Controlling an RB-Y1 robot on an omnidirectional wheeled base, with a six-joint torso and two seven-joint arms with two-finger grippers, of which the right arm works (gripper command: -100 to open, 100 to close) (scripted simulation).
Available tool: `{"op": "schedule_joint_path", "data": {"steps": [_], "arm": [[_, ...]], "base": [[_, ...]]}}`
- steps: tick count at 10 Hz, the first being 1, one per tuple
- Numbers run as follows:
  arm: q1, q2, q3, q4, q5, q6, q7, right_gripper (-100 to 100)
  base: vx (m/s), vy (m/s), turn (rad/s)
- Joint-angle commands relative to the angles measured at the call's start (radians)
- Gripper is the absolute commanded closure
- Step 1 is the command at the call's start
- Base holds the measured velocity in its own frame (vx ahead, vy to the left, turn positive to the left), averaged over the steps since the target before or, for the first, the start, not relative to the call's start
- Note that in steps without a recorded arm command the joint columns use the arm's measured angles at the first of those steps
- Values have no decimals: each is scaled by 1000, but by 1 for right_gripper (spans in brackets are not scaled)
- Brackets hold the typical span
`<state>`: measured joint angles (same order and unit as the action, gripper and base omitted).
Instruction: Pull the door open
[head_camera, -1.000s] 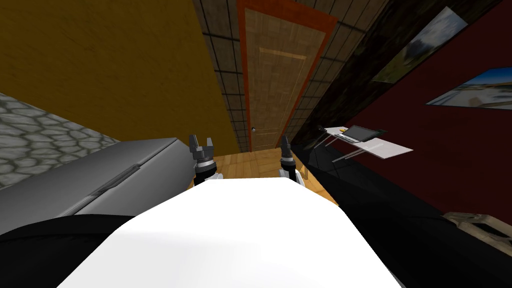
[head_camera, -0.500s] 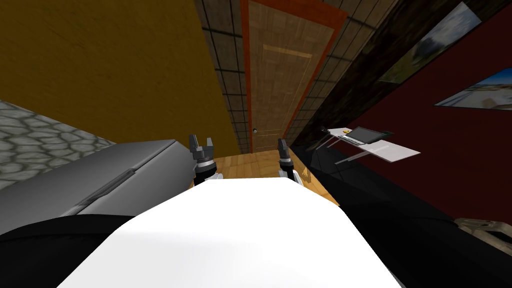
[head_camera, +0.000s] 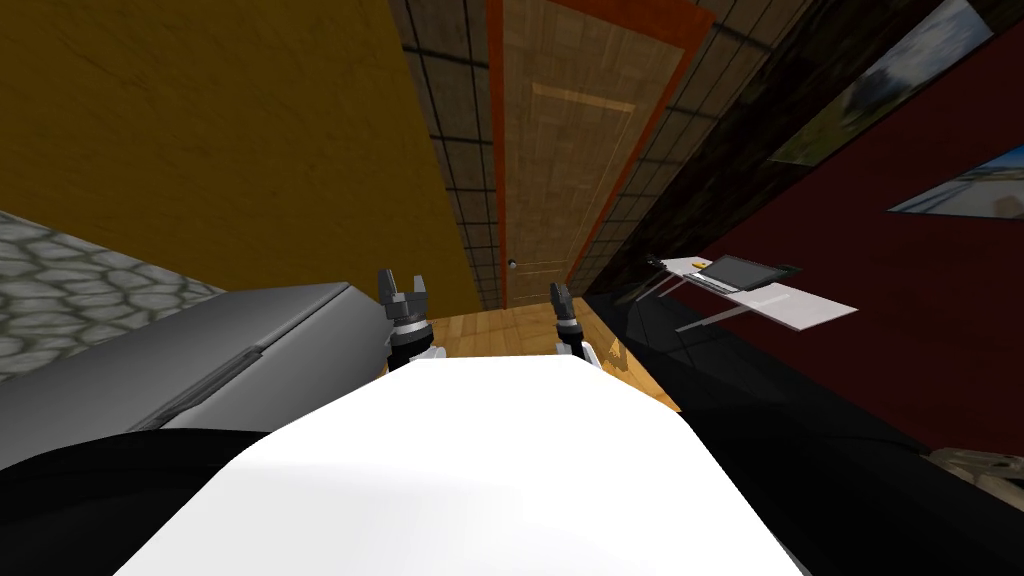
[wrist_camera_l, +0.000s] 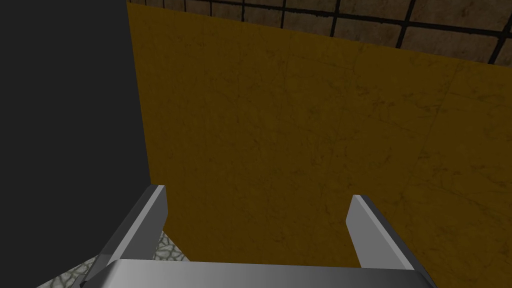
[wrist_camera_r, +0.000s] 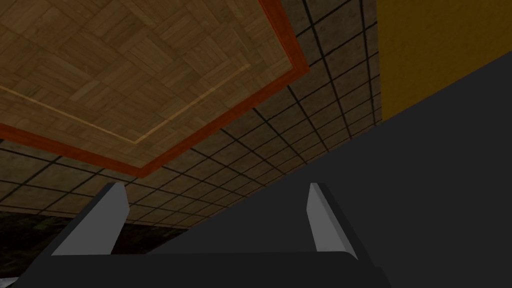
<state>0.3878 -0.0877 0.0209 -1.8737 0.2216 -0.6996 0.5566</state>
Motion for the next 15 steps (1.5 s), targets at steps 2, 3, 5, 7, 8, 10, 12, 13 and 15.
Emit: {"op": "schedule_joint_path", "data": {"steps": [2, 3, 5, 7, 8, 10, 12, 13, 15], "arm": [[-9, -5, -5, 51, 14, -5, 41, -100], [-12, -6, -7, 72, 20, -9, 56, -100], [-19, -8, -10, 114, 32, -16, 88, -100], [-26, -9, -14, 156, 43, -22, 120, -100], [-30, -10, -15, 177, 49, -26, 136, -100], [-36, -10, -18, 219, 61, -32, 167, -100], [-43, -11, -22, 261, 72, -39, 199, -100], [-47, -11, -23, 281, 78, -43, 214, -100], [-57, -10, -28, 342, 95, -52, 261, -100]], "base": [[110, 56, 3], [94, 57, 2], [85, 46, 2], [98, 54, 1], [105, 67, 2], [100, 47, -1], [108, 53, 0], [103, 40, -2], [146, 59, -3]]}}
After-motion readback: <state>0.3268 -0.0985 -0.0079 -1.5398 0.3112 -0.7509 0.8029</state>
